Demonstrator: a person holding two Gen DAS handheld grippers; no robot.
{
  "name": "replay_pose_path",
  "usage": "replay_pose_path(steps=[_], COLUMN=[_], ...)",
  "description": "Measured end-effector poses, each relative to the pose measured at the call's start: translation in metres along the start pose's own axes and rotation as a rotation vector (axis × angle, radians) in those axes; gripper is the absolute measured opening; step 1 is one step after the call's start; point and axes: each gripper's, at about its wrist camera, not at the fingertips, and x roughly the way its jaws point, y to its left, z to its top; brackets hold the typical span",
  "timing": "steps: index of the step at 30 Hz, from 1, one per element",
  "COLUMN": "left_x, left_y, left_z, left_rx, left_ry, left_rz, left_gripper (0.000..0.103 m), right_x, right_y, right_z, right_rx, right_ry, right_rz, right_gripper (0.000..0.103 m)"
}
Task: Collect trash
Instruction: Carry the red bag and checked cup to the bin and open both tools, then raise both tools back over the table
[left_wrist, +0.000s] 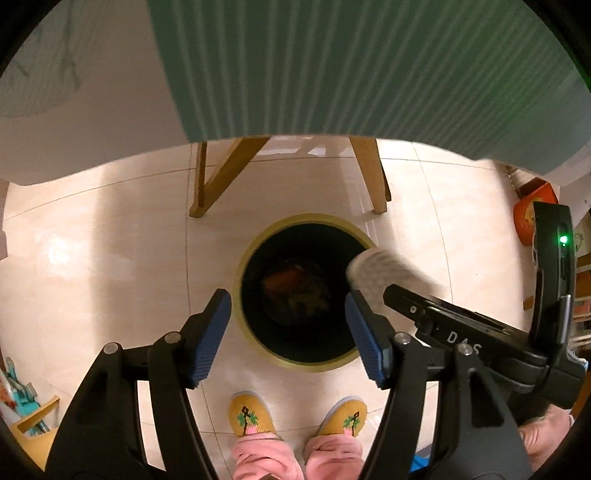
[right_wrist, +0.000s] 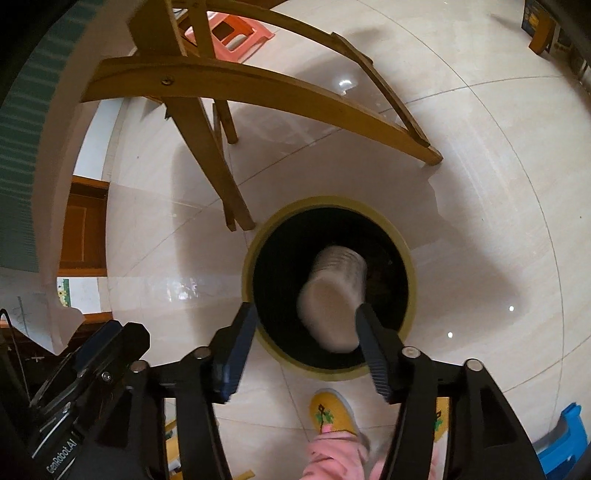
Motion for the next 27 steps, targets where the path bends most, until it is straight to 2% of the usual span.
replay_pose_path(steps=[5, 10, 16, 22, 27], left_x=[-0.021, -0.044, -0.103, -0.18, -0.245], left_y=[0.0, 0.003, 0.005, 0.006, 0.002], left_z=[-0.001, -0.002, -0.003, 0.003, 0.018], left_rx=[0.009, 0.004, 0.0, 0.003, 0.043], left_ry=[-0.04, -0.046, -0.078, -0.13, -0.186], left_rz=[0.019, 0.026, 0.018, -0.008, -0.025], left_gripper=[0.061, 0.061, 0.061, 0.061, 0.061], right_x=[-0.012, -0.049, -0.118, -0.206, -0.276], right_y=[0.007, 0.019, 0.036, 0.058, 0.079], right_z=[0.001, -0.008, -0.024, -0.04, -0.051], right_rx=[-0.009, -0.024, -0.047, -0.057, -0.056], right_ry=[-0.007, -0.029, -0.063, -0.123, -0.181], right_rz=[0.002, 0.003, -0.003, 0.005, 0.022], right_gripper=[0.062, 0.062, 0.062, 0.062, 0.062])
